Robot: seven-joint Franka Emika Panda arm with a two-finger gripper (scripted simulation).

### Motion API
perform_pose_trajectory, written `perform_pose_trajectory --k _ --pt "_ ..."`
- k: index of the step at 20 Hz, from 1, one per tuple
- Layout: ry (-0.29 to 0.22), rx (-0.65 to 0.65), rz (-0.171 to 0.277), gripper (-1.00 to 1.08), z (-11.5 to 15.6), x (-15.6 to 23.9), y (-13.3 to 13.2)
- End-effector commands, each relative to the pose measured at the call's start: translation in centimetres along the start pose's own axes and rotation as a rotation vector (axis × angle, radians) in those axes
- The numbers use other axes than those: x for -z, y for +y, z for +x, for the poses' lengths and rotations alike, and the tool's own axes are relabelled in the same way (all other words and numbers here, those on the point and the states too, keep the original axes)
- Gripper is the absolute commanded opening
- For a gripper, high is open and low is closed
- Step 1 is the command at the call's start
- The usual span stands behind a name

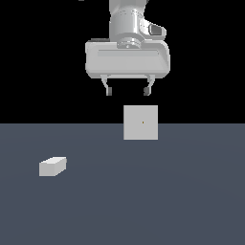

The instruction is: Plug the charger into the wall socket.

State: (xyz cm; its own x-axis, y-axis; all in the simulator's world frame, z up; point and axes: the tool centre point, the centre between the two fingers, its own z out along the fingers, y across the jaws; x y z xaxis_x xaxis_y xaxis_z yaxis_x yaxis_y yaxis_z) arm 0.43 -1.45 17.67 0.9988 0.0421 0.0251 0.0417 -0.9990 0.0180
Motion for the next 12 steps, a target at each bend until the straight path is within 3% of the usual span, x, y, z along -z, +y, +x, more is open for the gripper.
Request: perform_pose_trajectory --k 1,12 --pt "0.0 0.0 0.0 1.0 0.0 0.0 0.0" --pt "0.035 -0.01 0.0 1.0 -0.7 -0.7 -1.2"
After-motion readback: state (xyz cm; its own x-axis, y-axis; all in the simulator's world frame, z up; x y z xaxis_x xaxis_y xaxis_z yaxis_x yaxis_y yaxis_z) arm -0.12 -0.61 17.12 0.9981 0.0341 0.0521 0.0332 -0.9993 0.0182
